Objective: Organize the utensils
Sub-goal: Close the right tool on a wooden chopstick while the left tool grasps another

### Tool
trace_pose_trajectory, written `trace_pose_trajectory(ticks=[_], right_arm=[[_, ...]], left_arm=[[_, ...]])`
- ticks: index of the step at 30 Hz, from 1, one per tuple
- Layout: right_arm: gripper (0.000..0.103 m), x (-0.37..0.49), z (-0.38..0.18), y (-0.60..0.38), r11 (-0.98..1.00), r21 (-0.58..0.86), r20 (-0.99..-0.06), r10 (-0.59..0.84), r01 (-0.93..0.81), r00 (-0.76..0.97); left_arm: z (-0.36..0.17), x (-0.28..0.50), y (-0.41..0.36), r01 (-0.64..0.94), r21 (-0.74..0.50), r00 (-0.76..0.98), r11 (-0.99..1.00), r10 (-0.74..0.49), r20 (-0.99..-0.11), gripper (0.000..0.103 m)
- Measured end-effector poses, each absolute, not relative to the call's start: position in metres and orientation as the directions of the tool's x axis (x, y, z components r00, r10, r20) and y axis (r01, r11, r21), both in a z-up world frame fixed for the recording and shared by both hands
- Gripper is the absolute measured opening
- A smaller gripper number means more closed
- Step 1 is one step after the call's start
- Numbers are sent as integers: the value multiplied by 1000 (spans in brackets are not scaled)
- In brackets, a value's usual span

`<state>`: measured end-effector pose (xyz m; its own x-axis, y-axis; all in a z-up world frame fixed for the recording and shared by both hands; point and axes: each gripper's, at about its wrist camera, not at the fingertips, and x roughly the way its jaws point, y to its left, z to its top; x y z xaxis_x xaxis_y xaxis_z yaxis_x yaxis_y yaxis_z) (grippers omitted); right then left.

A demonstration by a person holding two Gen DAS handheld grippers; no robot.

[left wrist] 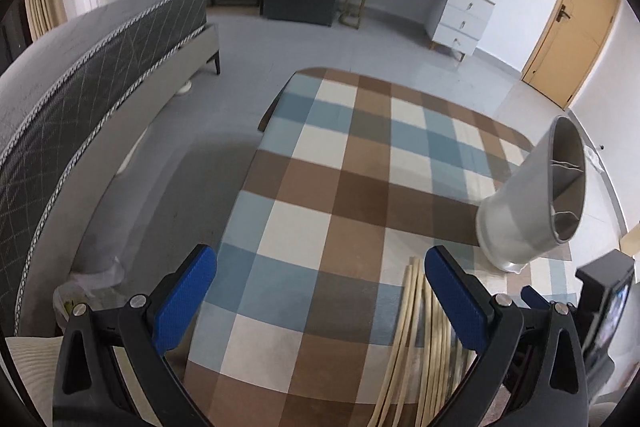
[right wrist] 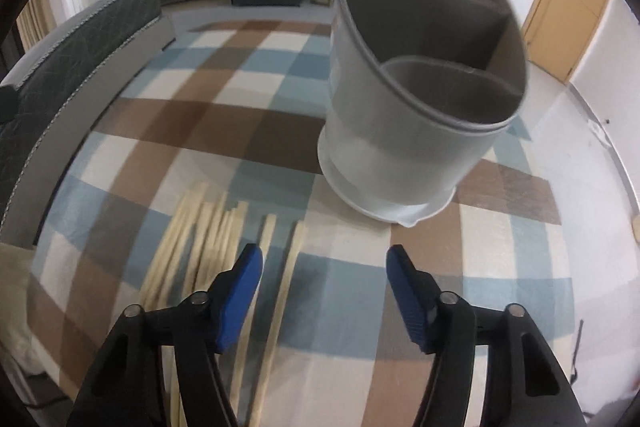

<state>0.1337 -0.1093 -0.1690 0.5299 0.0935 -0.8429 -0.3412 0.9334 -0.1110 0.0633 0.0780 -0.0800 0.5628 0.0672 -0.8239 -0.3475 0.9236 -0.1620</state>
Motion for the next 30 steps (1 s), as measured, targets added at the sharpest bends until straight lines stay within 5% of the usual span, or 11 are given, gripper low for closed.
trace_pose_trajectory(ticks=[11, 13, 14, 22, 30], right_arm=[[33, 148, -186, -111, 945, -49, -877, 115, -325, 466], [8, 148, -184, -112, 943, -46, -878, 119, -329, 464], [5, 147, -183, -115, 946, -37, -879, 124, -324, 461], [5, 148, -161, -148, 952, 129, -839, 255, -279, 480], [5, 138, -126, -189, 924, 303, -755, 383, -234, 532]], left_arm=[[-107, 77, 83, -339, -110, 487, 934, 75, -870, 101], [-113, 78, 81, -324, -112, 471, 939, 57, -881, 101], [-116, 78, 80, -314, -117, 464, 942, 45, -885, 101], [-146, 79, 50, -178, -131, 383, 975, -54, -922, 101], [-166, 69, 28, -97, -48, 312, 994, -15, -950, 101]])
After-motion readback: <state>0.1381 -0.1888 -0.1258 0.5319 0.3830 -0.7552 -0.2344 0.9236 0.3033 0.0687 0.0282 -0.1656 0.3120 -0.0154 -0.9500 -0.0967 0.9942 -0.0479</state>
